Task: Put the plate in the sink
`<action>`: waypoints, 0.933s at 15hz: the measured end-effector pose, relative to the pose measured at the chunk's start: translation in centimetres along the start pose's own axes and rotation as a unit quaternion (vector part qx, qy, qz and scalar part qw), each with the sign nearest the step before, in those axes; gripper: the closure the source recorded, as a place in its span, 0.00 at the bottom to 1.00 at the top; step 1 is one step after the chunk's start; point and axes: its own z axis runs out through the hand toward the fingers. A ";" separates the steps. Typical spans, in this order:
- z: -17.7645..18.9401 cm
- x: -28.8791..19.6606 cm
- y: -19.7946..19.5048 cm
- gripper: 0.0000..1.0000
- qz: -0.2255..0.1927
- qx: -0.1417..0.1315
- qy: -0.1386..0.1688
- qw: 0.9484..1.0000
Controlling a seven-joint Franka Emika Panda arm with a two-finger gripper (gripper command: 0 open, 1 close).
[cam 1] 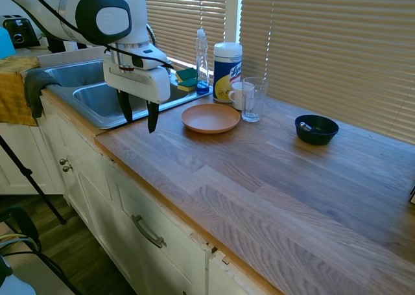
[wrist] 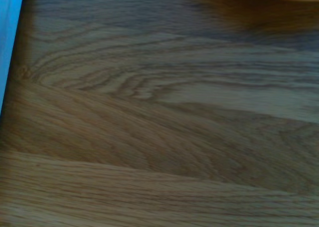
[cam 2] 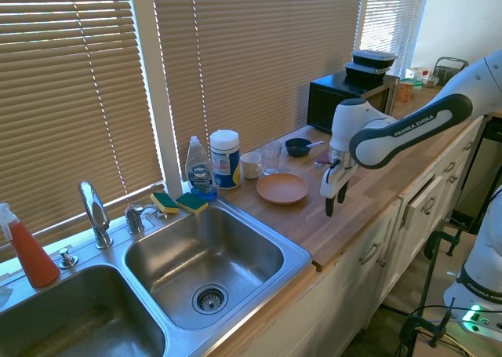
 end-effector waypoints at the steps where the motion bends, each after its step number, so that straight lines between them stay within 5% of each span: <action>1: 0.0 0.0 0.0 0.00 0.000 0.000 0.000 1.000; 5: -0.7 2.1 1.0 0.00 0.004 0.014 0.007 1.000; 14: -0.9 15.8 1.1 0.00 0.016 0.082 0.019 0.996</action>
